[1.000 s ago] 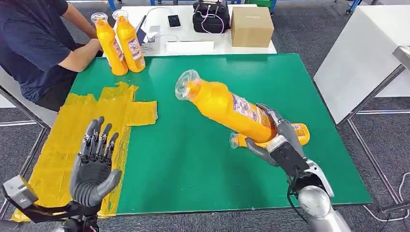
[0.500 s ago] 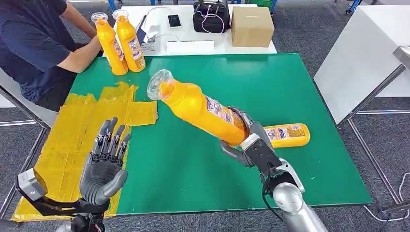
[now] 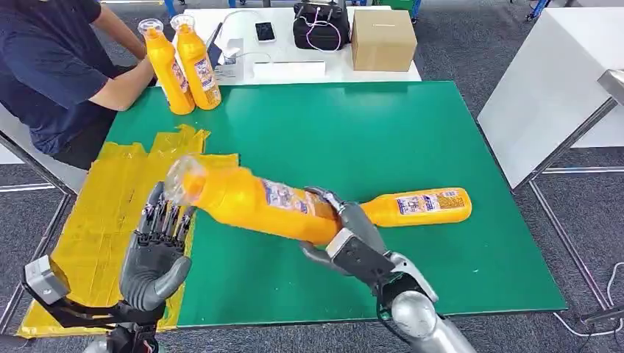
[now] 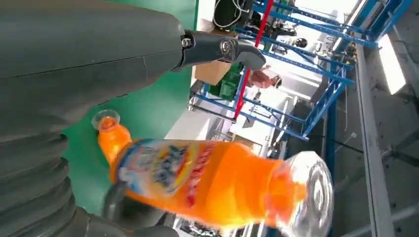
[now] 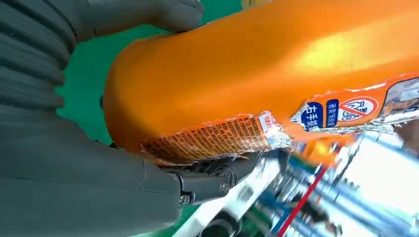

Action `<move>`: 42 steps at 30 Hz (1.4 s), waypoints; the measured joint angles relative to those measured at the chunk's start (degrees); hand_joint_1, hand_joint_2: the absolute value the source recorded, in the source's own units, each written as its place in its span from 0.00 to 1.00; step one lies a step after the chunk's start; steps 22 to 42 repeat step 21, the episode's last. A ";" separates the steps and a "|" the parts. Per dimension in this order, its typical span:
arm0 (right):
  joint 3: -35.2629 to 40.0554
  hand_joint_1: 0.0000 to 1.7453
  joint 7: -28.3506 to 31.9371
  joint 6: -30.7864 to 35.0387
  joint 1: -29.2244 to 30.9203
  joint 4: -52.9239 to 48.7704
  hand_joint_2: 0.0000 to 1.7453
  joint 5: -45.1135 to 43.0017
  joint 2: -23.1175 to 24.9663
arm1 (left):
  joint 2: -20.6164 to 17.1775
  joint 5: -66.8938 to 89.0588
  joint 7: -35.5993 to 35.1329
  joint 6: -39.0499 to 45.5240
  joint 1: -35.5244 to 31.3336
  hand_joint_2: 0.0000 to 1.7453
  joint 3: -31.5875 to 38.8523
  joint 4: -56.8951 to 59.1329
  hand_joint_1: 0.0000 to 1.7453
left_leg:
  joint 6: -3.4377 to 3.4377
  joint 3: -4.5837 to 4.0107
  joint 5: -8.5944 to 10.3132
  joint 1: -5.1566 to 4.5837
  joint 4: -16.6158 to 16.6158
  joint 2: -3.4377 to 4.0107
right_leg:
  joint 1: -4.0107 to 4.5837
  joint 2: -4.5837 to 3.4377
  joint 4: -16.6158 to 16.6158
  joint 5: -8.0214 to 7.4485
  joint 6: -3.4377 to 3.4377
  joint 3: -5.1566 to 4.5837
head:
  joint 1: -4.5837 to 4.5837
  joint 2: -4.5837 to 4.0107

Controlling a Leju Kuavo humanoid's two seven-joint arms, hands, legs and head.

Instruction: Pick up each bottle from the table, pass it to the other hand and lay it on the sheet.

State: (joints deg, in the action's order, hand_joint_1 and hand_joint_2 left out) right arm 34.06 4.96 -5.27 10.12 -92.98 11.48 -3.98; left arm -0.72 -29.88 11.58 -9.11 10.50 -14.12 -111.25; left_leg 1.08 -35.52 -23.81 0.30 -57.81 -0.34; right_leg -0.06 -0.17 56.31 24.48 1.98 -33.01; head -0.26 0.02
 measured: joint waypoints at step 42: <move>9.11 1.00 1.55 -7.69 0.44 2.25 1.00 -8.46 -0.96 | 0.00 2.41 0.31 -0.74 -0.16 1.00 0.33 0.00 0.00 | 0.00 0.00 0.00 -0.01 0.00 0.00 | -0.01 0.00 -0.01 0.00 0.00 -0.01 | 0.02 0.00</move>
